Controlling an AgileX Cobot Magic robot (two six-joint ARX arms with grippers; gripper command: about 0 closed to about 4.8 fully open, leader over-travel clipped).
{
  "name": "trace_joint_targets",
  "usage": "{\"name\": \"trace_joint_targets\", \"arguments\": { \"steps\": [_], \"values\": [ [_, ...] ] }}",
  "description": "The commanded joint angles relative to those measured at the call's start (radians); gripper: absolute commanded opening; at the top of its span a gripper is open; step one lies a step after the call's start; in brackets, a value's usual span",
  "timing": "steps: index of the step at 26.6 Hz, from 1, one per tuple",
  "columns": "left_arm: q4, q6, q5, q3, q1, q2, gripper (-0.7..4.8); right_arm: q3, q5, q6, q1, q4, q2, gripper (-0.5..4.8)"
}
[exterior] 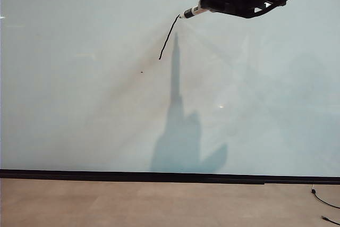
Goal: Pick up the pen on the shelf to the right of the whiteboard and write the letter A.
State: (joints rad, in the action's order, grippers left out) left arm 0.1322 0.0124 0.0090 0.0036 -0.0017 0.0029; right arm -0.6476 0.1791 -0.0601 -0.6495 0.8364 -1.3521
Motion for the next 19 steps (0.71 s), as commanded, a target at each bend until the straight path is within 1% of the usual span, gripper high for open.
{"name": "trace_joint_targets", "arguments": {
  "steps": [1,5,9,19],
  "values": [
    [-0.006,-0.005,0.003,0.003,0.0,0.0,-0.04,-0.005,-0.064,-0.022,0.029,0.055,-0.01,-0.05],
    [-0.006,-0.005,0.003,0.003,0.0,0.0,-0.04,-0.011,-0.086,-0.023,0.039,0.058,-0.019,-0.05],
    [-0.006,-0.005,0.003,0.003,0.0,0.0,-0.04,-0.023,-0.131,-0.035,0.059,0.058,-0.031,-0.05],
    [-0.006,-0.005,0.006,0.003,0.0,0.0,-0.05,-0.032,-0.133,-0.042,0.066,0.058,-0.039,-0.05]
  ]
}}
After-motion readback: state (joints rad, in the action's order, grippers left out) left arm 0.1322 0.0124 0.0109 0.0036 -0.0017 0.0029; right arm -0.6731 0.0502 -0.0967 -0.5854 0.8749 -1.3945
